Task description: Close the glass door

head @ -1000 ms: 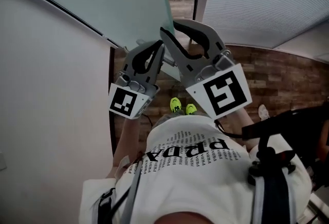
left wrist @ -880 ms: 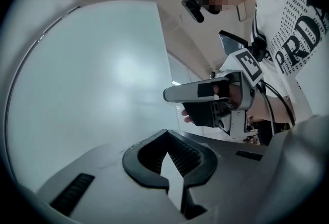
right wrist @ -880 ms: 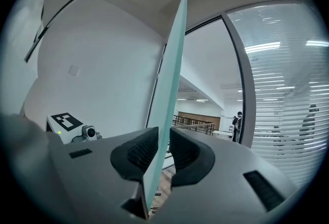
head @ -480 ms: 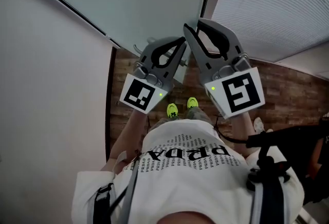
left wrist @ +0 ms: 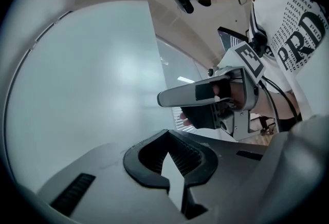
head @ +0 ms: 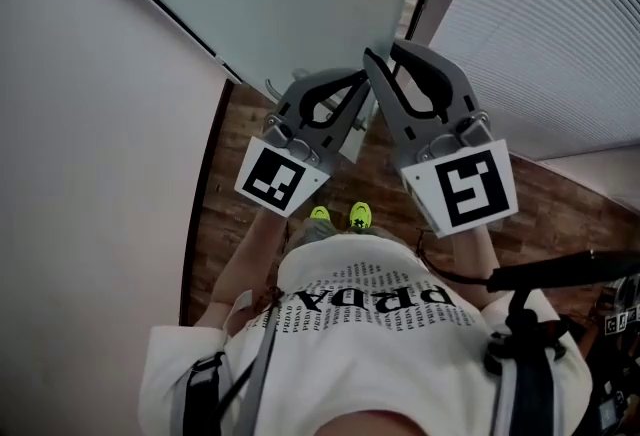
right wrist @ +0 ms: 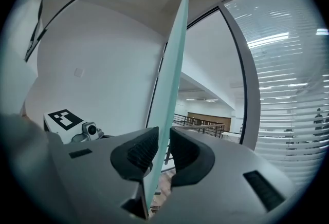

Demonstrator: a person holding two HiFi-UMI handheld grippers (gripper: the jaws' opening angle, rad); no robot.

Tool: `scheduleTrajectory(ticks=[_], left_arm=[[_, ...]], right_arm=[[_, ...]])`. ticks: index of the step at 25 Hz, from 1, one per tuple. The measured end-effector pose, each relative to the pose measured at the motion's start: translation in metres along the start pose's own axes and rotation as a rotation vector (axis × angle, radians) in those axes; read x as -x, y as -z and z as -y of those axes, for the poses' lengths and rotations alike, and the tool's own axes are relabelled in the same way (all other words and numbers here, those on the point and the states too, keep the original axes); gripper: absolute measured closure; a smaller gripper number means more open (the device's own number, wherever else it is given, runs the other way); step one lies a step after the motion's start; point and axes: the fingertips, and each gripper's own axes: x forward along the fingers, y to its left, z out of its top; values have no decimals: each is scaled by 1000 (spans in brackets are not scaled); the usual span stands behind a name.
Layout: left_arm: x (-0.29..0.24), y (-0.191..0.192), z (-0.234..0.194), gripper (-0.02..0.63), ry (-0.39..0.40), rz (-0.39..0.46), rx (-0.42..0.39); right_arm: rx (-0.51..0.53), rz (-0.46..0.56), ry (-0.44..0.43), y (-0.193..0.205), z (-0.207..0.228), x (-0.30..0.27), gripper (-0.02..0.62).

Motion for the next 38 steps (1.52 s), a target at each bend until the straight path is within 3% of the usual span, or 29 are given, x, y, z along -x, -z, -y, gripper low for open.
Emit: scheduleTrajectory(ticks=[7, 13, 20, 23, 26, 30, 33, 38], left_arm=[[3, -3, 0, 604, -1, -52, -17], [2, -7, 2, 604, 8, -33, -36], [3, -11, 5, 604, 31, -29, -124], [2, -14, 4, 604, 22, -12, -81], [4, -11, 3, 604, 23, -3, -91], [2, -7, 3, 604, -7, 41, -119], [6, -9, 2, 604, -56, 69, -91], [7, -12, -3, 604, -83, 71, -152]], right_arm=[[-56, 9, -22, -1, -1, -2, 538], [-55, 23, -18, -2, 1, 1, 538], [-45, 34, -14, -9, 0, 4, 537], [-18, 39, -4, -12, 1, 5, 537], [6, 61, -4, -12, -2, 4, 537], [65, 82, -34, -11, -4, 4, 538], [114, 75, -76, -17, -10, 4, 537], [102, 91, -95, -19, -10, 1, 537]])
